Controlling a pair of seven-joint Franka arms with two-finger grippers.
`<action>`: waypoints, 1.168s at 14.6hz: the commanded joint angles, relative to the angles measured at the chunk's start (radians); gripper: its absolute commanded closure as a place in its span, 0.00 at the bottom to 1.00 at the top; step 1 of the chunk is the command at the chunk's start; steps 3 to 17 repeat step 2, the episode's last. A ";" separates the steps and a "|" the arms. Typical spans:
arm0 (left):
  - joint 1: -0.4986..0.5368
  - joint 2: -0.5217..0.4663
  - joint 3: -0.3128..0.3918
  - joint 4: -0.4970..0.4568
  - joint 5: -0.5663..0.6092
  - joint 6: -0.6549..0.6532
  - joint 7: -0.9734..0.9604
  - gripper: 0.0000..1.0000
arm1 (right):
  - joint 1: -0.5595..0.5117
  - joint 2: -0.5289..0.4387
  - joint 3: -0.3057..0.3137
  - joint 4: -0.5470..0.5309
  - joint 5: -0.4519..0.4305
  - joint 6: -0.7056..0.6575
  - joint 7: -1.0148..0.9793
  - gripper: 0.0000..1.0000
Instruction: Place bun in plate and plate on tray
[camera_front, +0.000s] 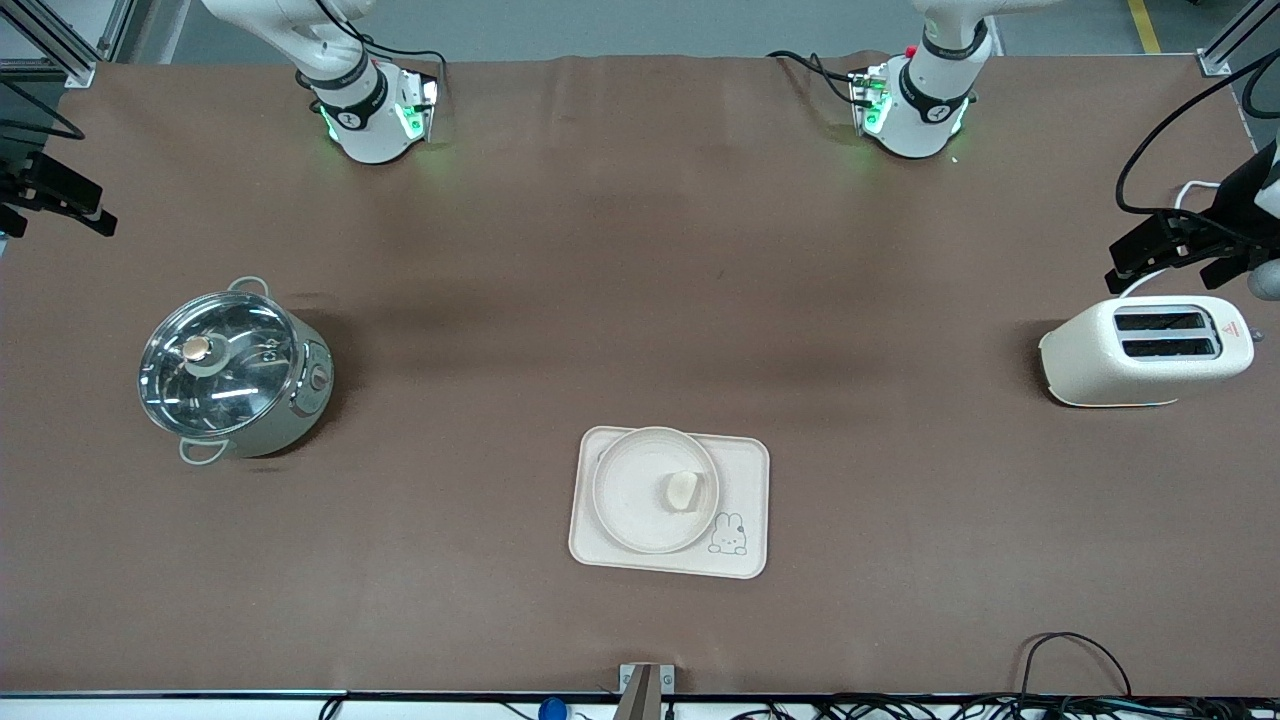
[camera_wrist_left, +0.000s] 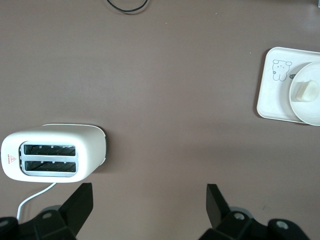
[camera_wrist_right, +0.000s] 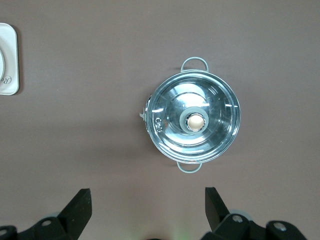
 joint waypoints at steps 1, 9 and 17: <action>0.004 -0.013 0.000 -0.001 0.003 0.004 0.007 0.00 | 0.003 -0.011 0.002 -0.006 -0.020 0.008 -0.002 0.00; 0.004 -0.013 0.000 -0.001 0.003 0.004 0.008 0.00 | 0.005 -0.009 0.002 -0.006 -0.020 0.009 -0.002 0.00; 0.004 -0.013 0.000 -0.001 0.003 0.004 0.008 0.00 | 0.005 -0.009 0.002 -0.006 -0.020 0.009 -0.002 0.00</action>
